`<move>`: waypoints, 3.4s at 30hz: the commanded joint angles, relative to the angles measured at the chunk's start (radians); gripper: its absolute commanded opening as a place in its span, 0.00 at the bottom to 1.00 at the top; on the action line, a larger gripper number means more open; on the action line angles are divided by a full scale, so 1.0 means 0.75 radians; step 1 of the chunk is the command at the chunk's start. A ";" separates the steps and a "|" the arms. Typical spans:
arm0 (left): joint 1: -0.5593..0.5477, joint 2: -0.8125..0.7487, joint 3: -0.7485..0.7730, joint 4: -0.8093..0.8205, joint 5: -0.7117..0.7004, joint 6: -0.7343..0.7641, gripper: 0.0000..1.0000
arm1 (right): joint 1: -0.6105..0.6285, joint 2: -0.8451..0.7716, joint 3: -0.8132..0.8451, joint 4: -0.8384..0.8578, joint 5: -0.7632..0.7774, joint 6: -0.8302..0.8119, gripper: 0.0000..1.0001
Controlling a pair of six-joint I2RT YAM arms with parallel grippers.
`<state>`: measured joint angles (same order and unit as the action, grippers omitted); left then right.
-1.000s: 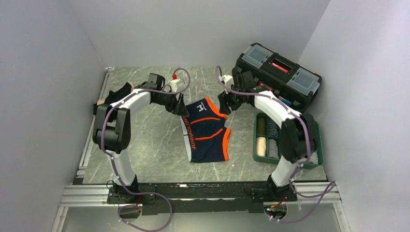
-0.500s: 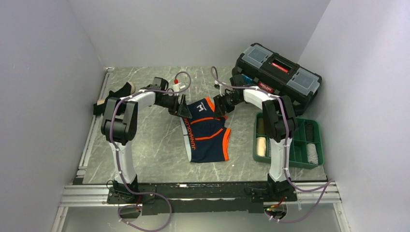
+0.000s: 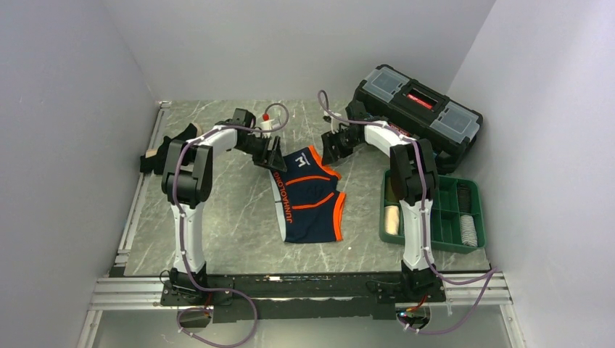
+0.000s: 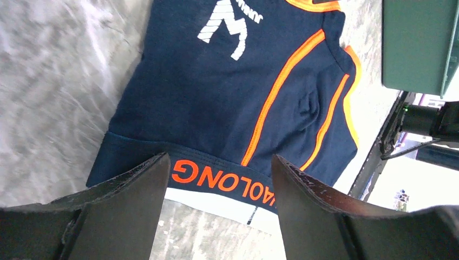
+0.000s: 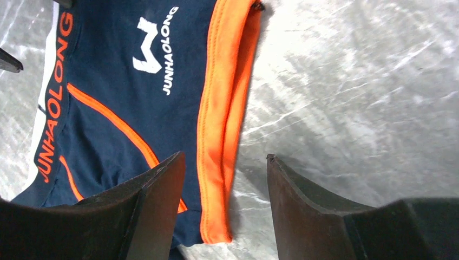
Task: Roll the underwear
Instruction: Fold the underwear at the center of the board.
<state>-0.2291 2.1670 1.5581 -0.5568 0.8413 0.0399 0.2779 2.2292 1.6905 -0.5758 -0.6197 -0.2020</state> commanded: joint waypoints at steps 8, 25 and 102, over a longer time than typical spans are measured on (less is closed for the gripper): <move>0.027 0.125 0.265 -0.163 -0.200 0.081 0.74 | -0.011 0.000 0.144 -0.025 0.019 -0.045 0.59; 0.060 -0.197 0.004 -0.113 0.143 0.241 0.76 | 0.005 0.124 0.270 0.161 -0.412 0.198 0.59; 0.062 0.157 0.143 0.060 0.179 -0.120 0.74 | 0.752 -0.403 -0.532 0.075 -0.176 -0.311 0.64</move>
<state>-0.1722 2.2700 1.6424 -0.4984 0.9962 -0.0643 0.7986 1.9022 1.2980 -0.5224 -0.7563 -0.4004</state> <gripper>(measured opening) 0.744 0.642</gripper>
